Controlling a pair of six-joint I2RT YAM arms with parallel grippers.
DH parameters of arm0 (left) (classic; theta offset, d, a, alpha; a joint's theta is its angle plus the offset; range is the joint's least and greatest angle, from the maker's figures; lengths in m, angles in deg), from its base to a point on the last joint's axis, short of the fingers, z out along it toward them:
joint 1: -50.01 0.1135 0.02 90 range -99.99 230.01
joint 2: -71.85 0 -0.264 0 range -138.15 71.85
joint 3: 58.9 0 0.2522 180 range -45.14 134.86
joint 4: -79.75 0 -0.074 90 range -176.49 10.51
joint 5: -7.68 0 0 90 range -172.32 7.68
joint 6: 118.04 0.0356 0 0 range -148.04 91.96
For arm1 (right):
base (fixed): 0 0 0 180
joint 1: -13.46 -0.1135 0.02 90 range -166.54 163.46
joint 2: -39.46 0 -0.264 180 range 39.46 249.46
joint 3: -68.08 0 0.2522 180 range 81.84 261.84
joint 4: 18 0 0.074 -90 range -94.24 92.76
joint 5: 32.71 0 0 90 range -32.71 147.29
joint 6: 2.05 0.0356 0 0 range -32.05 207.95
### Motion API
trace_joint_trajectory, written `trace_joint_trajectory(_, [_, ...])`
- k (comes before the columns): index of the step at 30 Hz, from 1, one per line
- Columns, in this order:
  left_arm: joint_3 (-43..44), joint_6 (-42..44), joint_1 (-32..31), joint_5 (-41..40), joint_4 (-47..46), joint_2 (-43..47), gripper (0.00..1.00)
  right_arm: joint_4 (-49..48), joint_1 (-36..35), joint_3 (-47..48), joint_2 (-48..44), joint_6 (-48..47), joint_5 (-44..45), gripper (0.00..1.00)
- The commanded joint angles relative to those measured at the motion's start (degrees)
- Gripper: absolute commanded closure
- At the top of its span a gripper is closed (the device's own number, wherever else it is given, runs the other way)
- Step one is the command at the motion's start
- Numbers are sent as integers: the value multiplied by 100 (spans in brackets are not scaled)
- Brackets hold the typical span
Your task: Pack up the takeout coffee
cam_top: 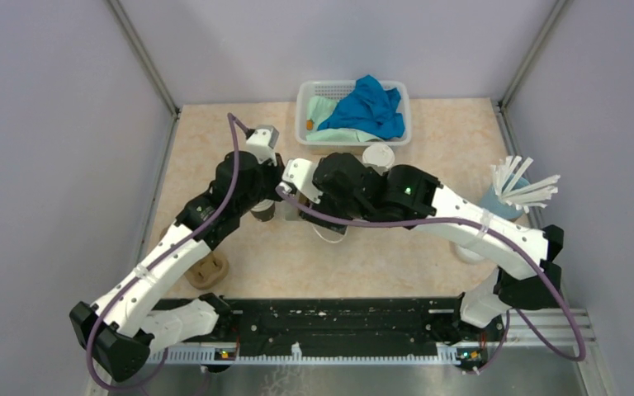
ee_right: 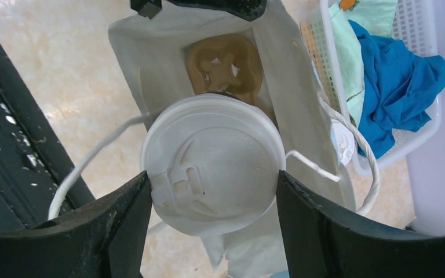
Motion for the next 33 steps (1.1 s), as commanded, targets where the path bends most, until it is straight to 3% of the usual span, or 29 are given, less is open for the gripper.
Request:
trace_joint_trajectory(1, [-389, 295, -11, 178, -734, 384, 100, -847, -60, -534, -161, -583, 312, 37])
trace_joint_trajectory(19, [-1164, 1198, -12, 1013, -1767, 781, 100, -1633, -106, -2063, -845, -1516, 1203, 38])
trace_joint_trajectory(28, [-1305, 1100, -19, 924, -1702, 847, 100, -1908, -110, -1863, -473, -2089, 674, 37])
trace_joint_trajectory(33, [-1180, 944, -19, 659, -1597, 771, 100, -2662, -106, -2323, -420, -2380, 642, 36])
